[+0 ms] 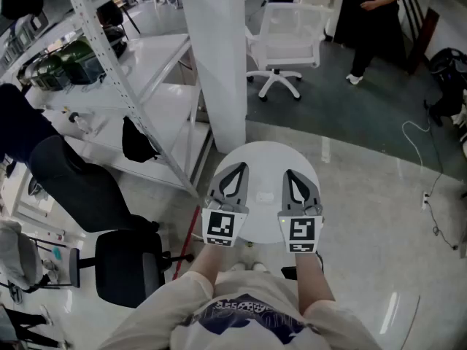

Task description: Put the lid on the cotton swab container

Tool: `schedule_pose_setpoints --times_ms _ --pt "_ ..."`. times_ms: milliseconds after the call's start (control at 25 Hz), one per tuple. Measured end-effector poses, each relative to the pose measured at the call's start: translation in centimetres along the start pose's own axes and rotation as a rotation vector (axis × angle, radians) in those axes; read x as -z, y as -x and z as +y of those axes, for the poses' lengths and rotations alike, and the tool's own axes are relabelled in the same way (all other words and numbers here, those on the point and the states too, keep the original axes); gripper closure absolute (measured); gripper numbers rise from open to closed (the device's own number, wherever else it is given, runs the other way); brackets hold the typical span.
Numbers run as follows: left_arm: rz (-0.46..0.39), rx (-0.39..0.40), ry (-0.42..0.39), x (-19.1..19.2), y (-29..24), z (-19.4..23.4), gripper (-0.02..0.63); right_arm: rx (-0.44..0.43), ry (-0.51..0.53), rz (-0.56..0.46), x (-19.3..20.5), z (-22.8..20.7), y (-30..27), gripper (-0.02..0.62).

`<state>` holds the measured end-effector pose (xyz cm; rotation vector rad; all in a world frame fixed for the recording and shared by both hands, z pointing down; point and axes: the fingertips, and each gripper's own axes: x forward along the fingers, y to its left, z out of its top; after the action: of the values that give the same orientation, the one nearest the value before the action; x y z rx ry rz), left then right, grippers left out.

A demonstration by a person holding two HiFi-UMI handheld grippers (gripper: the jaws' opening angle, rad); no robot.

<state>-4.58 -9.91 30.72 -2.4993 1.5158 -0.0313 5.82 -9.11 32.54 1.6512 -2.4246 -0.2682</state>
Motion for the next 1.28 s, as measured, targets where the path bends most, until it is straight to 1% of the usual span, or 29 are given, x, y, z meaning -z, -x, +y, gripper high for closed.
schedule_pose_setpoints --times_ms 320,480,560,640,720,760,800,840,920,1040,1160,1200,1240,1280 --pt "0.003 -0.001 -0.005 0.2 0.2 0.2 0.607 -0.007 0.016 0.009 0.3 0.5 -0.1 0.589" --pt "0.001 0.002 -0.007 0.1 0.3 0.3 0.607 -0.016 -0.024 0.006 0.4 0.4 -0.1 0.589" --pt "-0.005 0.008 -0.005 -0.3 0.4 0.7 0.607 -0.043 -0.108 -0.035 -0.1 -0.1 0.2 0.588" --pt "-0.012 0.03 0.011 -0.6 0.4 1.3 0.607 -0.064 -0.256 -0.101 -0.6 -1.5 0.9 0.586" --pt "-0.015 0.073 0.03 -0.9 0.5 2.2 0.607 -0.073 -0.411 -0.167 -0.7 -3.6 1.8 0.588" --pt "-0.013 0.094 0.034 -1.0 0.5 2.7 0.607 -0.075 -0.471 -0.195 -0.6 -4.7 2.3 0.588" --pt "-0.009 0.109 0.031 -1.1 0.6 3.4 0.607 -0.076 -0.513 -0.216 -0.5 -5.7 2.8 0.572" --pt "-0.006 0.118 0.025 -1.2 0.8 4.1 0.607 -0.077 -0.537 -0.231 -0.3 -6.7 3.2 0.571" --pt "0.003 0.122 0.008 -1.2 1.3 5.5 0.607 -0.084 -0.544 -0.244 0.0 -8.2 4.1 0.568" --pt "0.04 0.15 -0.014 -0.1 1.9 6.6 0.607 -0.086 -0.513 -0.225 0.9 -10.1 5.2 0.561" --pt "0.123 0.233 -0.042 2.3 2.3 6.1 0.606 -0.09 -0.496 -0.191 2.0 -11.1 5.9 0.549" --pt "0.151 0.267 -0.046 3.1 2.4 5.7 0.606 -0.096 -0.492 -0.178 2.4 -11.3 6.0 0.531" --pt "0.176 0.298 -0.045 4.0 2.5 5.2 0.604 -0.104 -0.487 -0.163 2.9 -11.3 5.9 0.501" --pt "0.198 0.327 -0.038 4.8 2.5 4.7 0.585 -0.113 -0.48 -0.147 3.3 -11.3 5.9 0.477"
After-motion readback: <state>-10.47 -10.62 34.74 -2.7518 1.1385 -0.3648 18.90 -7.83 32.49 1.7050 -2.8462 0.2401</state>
